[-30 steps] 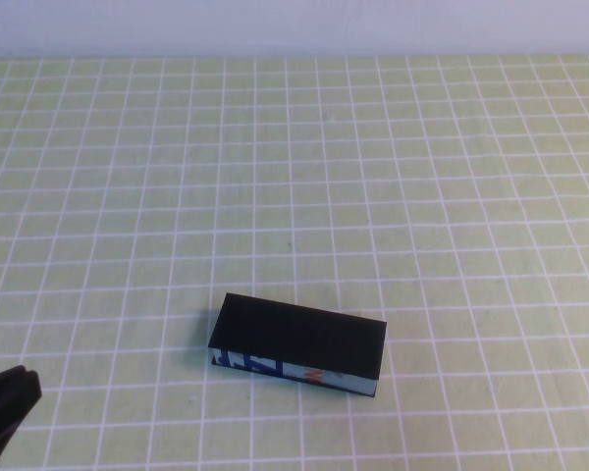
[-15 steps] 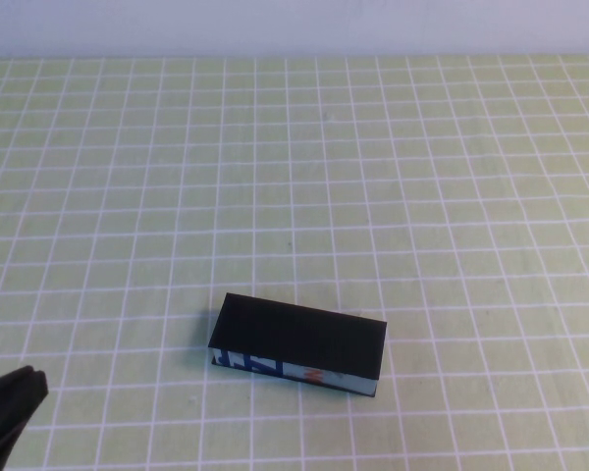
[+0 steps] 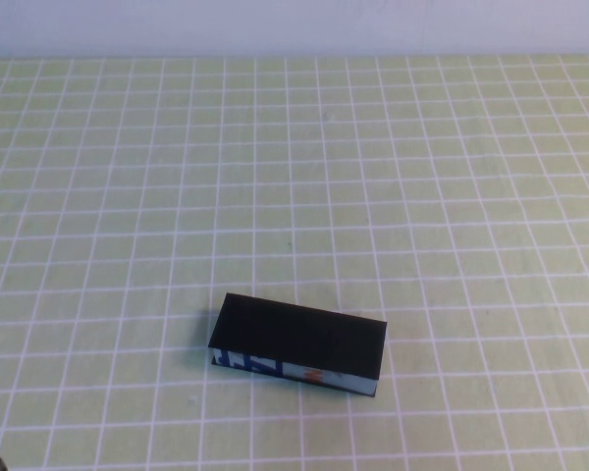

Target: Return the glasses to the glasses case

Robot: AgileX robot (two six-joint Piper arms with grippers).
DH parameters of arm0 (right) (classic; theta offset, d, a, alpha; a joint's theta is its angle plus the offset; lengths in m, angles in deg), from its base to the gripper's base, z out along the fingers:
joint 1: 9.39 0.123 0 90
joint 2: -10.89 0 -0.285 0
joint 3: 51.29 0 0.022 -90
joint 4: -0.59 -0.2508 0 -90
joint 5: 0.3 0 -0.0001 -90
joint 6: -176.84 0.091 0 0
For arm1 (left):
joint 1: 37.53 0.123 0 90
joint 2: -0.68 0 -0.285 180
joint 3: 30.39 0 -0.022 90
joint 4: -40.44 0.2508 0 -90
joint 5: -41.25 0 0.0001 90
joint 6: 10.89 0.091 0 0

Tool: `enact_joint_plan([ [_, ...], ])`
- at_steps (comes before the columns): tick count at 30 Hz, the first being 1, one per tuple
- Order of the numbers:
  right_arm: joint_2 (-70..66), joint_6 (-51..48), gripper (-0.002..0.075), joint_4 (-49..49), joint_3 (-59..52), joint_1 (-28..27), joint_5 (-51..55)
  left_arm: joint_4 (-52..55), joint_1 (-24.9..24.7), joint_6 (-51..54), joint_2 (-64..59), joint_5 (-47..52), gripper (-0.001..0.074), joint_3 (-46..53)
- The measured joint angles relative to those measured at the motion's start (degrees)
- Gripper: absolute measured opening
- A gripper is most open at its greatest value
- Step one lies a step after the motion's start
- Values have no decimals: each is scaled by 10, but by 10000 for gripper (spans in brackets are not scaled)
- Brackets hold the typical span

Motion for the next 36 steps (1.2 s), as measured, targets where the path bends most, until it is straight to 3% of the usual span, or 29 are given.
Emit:
enact_joint_plan([
  [10, 0, 0, -18, -1, 0, 0, 0, -1, 20, -18, 117, -6, -3, 107],
  [18, 0, 0, -18, -1, 0, 0, 0, -4, 20, -31, 150, 120, -3, 107],
  [36, 0, 0, -18, -1, 0, 0, 2, -4, 20, -40, 152, 125, -3, 107],
])
